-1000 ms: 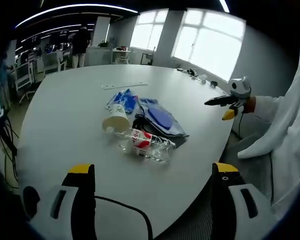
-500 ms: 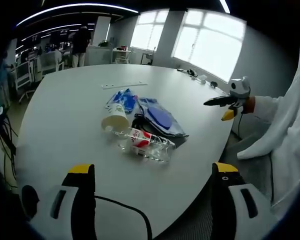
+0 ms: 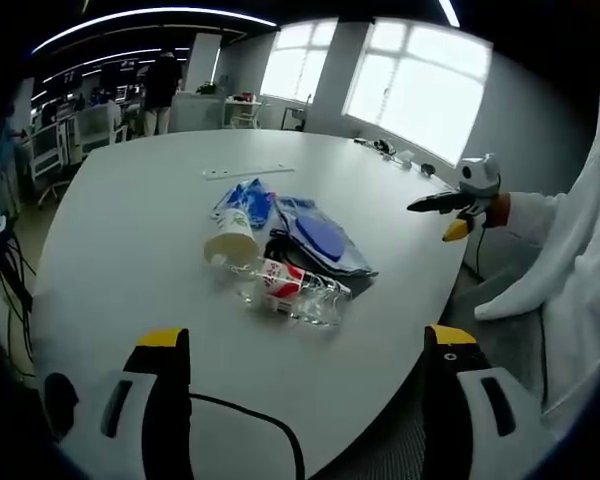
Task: Arrange the tabletop items into an orderly group along one side of the table until the central work area is clear of visible clutter.
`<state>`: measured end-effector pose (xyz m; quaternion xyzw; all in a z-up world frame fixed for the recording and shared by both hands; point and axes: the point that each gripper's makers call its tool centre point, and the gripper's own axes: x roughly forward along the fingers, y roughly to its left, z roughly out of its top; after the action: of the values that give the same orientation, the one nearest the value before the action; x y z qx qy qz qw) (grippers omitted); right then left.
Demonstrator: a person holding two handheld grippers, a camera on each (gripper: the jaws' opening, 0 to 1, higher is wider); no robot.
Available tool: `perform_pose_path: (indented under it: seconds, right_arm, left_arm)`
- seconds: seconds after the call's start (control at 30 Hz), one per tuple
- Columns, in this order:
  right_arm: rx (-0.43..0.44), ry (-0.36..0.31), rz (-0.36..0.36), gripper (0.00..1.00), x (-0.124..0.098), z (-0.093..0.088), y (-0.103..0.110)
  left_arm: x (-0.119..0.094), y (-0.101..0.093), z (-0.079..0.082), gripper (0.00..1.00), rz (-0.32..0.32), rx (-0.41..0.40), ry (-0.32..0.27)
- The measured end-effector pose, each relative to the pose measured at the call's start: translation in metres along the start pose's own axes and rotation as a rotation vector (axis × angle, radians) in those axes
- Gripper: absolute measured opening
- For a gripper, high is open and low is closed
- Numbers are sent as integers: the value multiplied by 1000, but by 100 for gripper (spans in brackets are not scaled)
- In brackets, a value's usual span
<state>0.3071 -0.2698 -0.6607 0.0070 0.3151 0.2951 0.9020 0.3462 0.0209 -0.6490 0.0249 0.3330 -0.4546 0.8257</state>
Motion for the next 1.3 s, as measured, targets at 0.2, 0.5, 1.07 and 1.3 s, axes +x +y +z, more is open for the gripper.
perform_pose_path:
  seconds: [0.2,0.5,1.07,1.3]
  right_arm:
    - [-3,-2,0,90,0,2,-1]
    - [-9,-9,-4,90,-1,7,-4]
    - [-33,-23,-3,90,0,21,-9]
    - [-53,-29,-1,90,3,33,-14]
  left_arm:
    - [0,0,2,100,0,4,-2]
    - [0,0,7,100,2,10,-5]
    - [-2,2,16,100,5,22,-15]
    - [-2,4,26,100,6,32,-29]
